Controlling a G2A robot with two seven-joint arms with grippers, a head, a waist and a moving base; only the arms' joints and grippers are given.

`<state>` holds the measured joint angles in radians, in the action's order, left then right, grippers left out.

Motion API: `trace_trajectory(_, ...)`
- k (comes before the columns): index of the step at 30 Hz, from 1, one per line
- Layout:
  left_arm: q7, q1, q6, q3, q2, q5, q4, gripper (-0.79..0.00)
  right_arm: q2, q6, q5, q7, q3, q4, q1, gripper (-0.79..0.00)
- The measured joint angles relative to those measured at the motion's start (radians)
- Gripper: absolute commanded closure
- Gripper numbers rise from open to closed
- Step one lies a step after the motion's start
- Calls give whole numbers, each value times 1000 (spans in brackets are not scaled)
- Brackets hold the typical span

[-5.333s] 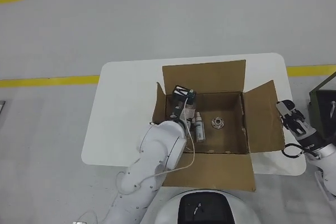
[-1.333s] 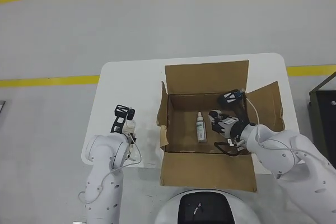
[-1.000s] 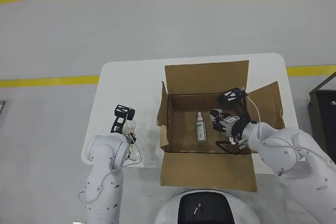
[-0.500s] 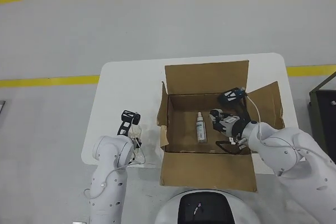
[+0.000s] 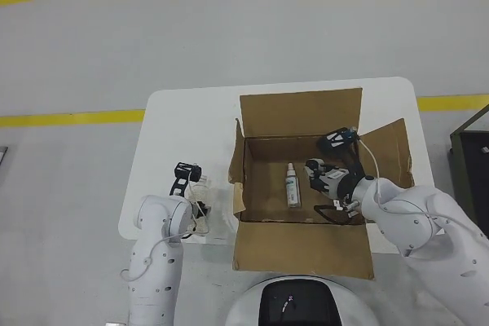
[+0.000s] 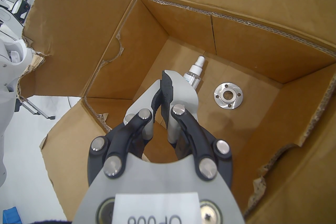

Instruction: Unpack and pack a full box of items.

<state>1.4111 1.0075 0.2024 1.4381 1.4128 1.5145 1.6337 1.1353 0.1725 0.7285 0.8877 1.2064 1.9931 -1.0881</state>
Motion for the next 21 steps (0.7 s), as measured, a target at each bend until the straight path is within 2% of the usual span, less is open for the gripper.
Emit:
trace_trajectory(7,0,1,-1,6,-6,-10,19,-785,0,-1,6,-30,5,26,-12,0)
trace_trajectory(13,-7,11,9,6,-12,-5,48,-785,10,136,63,10,-39,37,24,0)
trace_trajectory(17,-9,13,8,4,-14,-5,52,-785,31,264,117,16,-134,-6,86,0)
trace_trajectory(21,-9,13,8,4,-14,-5,51,-785,46,308,128,21,-203,-30,123,0)
